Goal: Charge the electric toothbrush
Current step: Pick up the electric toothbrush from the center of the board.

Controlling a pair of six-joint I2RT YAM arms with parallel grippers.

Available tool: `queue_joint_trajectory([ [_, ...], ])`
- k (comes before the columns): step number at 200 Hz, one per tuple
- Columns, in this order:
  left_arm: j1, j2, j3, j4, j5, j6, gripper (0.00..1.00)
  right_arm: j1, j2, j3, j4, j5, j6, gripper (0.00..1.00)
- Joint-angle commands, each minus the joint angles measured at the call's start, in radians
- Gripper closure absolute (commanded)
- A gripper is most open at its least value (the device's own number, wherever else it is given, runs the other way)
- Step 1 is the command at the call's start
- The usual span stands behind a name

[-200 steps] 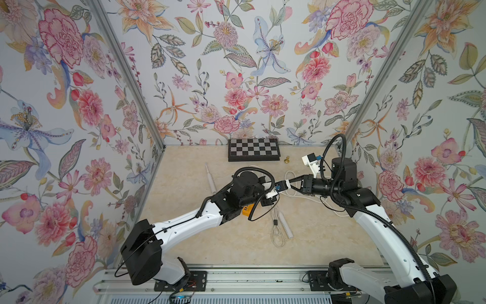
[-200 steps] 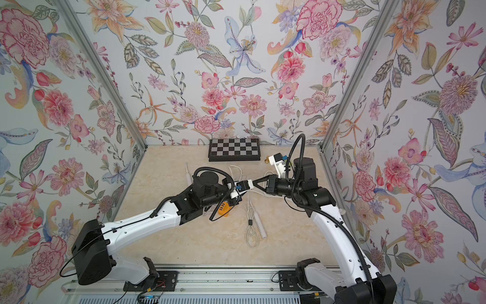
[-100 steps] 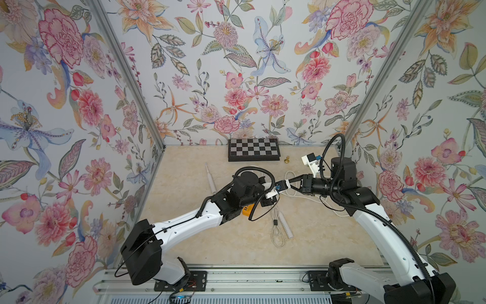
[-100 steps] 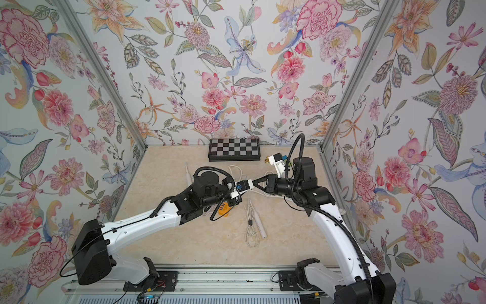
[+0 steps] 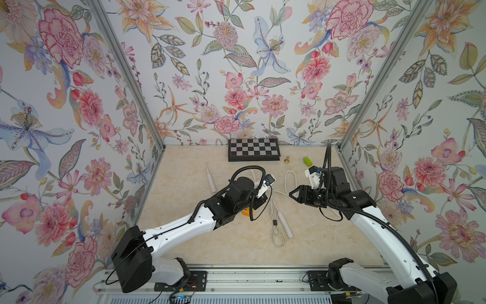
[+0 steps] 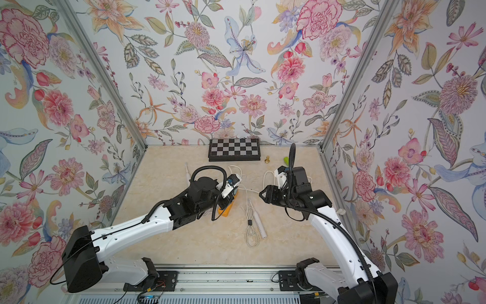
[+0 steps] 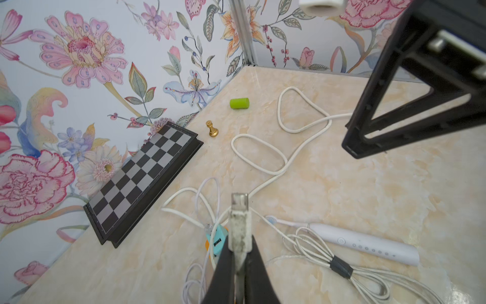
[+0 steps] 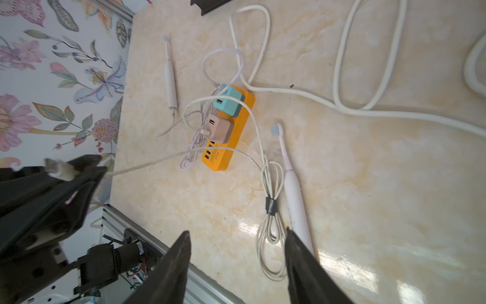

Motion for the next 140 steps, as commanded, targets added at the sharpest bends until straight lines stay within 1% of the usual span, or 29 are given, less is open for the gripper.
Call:
queue_joint_trajectory([
  [1,0.019,-0.055,-0.04,-0.062,-0.067,-0.08,1.0,0.095,0.085,-0.065,-0.073,0.158,0.005,0.4],
  [14,0.024,-0.077,-0.061,-0.063,-0.066,-0.102,1.0,0.147,0.143,-0.089,-0.071,0.2,0.014,0.39],
  [23,0.025,-0.089,-0.07,-0.067,-0.058,-0.114,1.0,0.174,0.181,-0.107,-0.055,0.198,0.015,0.39],
  [33,0.027,-0.101,-0.085,-0.057,-0.05,-0.122,1.0,0.193,0.224,-0.128,-0.032,0.196,0.014,0.39],
  [46,0.03,-0.108,-0.097,-0.049,-0.048,-0.137,1.0,0.21,0.278,-0.134,-0.026,0.239,0.019,0.4],
  [60,0.031,-0.104,-0.103,-0.043,-0.035,-0.146,1.0,0.225,0.326,-0.133,-0.01,0.291,0.033,0.42],
  [79,0.032,-0.098,-0.103,-0.039,-0.039,-0.16,1.0,0.254,0.381,-0.118,0.015,0.299,0.047,0.46],
  [110,0.033,-0.097,-0.111,-0.022,-0.028,-0.163,1.0,0.255,0.426,-0.109,0.06,0.327,0.065,0.53],
  [112,0.033,-0.096,-0.111,-0.021,-0.027,-0.163,1.0,0.278,0.428,-0.108,0.06,0.33,0.067,0.54],
  [115,0.034,-0.095,-0.11,-0.021,-0.026,-0.163,1.0,0.284,0.433,-0.106,0.061,0.334,0.065,0.54],
  [140,0.033,-0.084,-0.1,-0.025,-0.019,-0.166,1.0,0.292,0.462,-0.091,0.065,0.372,0.069,0.6],
])
